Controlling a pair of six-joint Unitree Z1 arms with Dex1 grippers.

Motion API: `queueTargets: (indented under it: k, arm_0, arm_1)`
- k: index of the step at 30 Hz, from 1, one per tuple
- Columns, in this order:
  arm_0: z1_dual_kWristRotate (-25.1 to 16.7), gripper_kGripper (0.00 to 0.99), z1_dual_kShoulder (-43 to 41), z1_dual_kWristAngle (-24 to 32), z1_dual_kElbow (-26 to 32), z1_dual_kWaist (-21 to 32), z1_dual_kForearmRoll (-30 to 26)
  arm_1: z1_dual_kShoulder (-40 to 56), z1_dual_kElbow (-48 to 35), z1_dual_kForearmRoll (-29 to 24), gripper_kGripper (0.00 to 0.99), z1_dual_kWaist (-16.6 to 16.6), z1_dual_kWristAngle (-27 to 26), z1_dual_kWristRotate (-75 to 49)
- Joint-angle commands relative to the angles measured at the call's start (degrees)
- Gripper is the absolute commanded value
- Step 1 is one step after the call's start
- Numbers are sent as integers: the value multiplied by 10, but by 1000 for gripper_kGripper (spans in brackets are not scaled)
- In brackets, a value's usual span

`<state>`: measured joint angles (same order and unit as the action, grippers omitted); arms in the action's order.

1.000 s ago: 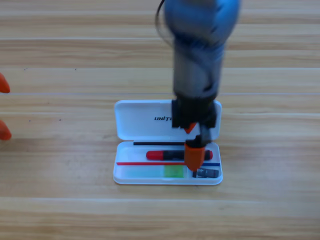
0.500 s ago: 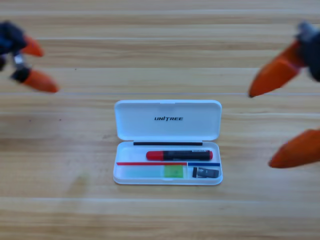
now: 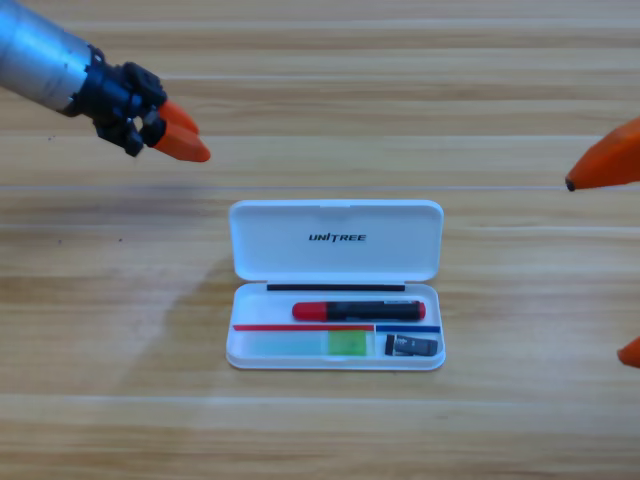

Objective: Clean up eraser and pencils

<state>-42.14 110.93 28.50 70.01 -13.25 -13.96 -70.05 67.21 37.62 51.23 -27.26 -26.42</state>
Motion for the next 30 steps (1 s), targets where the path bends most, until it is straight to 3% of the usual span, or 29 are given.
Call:
queueTargets:
  k: [1,3,6,14,30]
  arm_0:
    - [65,0,52,3,14,-17,15]
    - [101,0,53,-7,10,-21,27]
    - [116,0,64,-20,18,-34,27]
    - [71,0,101,-3,34,-70,-8]
    - [60,0,97,41,43,-105,-47]
  arm_1:
    - [12,-26,-18,959,-13,-5,8]
    - [16,-29,-18,959,-13,-7,8]
    - [21,-30,-18,959,-13,-13,8]
    - [32,-31,-18,959,-13,-23,14]
    - [40,-43,-19,959,-13,-40,14]
